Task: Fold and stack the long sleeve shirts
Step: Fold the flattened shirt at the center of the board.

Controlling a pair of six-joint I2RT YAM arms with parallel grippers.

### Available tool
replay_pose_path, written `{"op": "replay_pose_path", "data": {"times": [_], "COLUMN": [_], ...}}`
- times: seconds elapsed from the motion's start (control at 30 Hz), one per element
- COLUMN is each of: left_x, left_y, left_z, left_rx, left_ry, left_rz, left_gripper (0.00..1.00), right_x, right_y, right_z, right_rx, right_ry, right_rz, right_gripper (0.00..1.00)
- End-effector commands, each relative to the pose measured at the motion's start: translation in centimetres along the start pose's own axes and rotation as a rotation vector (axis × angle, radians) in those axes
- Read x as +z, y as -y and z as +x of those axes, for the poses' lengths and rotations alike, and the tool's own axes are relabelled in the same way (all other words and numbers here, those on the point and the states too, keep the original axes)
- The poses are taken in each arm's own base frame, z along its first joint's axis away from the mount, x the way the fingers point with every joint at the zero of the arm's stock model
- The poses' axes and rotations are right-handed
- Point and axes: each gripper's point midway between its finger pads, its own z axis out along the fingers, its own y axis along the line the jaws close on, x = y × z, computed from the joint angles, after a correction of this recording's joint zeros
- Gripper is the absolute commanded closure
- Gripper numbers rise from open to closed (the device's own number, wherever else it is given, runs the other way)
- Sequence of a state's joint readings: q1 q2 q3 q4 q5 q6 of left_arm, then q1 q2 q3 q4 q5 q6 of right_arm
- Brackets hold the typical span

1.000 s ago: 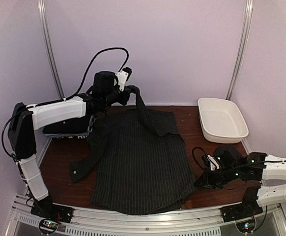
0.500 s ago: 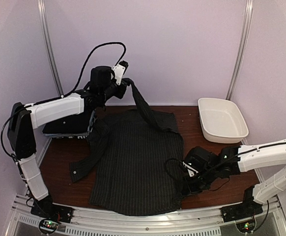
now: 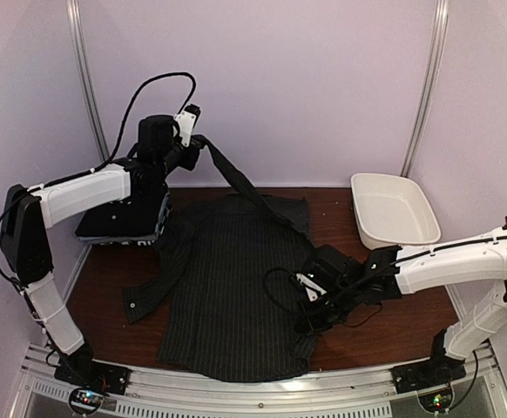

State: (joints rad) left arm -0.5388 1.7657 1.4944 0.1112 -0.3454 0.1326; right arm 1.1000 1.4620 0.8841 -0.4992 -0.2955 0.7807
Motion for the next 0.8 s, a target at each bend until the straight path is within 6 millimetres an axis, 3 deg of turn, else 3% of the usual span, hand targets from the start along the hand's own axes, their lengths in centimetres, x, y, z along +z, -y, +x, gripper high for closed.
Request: {"op": "replay_pose_path", "data": {"times": [0.0, 0.43, 0.77], "left_x": [-1.5, -1.7, -2.9], "left_y": [-3.8, -6.5, -8.6], "left_z": [-2.5, -0.3, -0.9], "left_rx": [-0.055, -0.076, -0.102], "left_ry": [0.083, 0.042, 0.056], "left_rz": [-0.084, -0.156, -0.228], "left_gripper": [1.00, 1.00, 1.00], "right_x": [0.4, 2.6, 3.2], "right_y": [-1.8, -4.5, -5.0], "right_z": [-0.6, -0.5, 0.1], "right_rx": [-0.032, -0.049, -0.067], "right_ry": [0.008, -0.038, -0.065], "right_rz": [-0.071, -0.181, -0.195], "right_gripper": [1.00, 1.00, 1.00]}}
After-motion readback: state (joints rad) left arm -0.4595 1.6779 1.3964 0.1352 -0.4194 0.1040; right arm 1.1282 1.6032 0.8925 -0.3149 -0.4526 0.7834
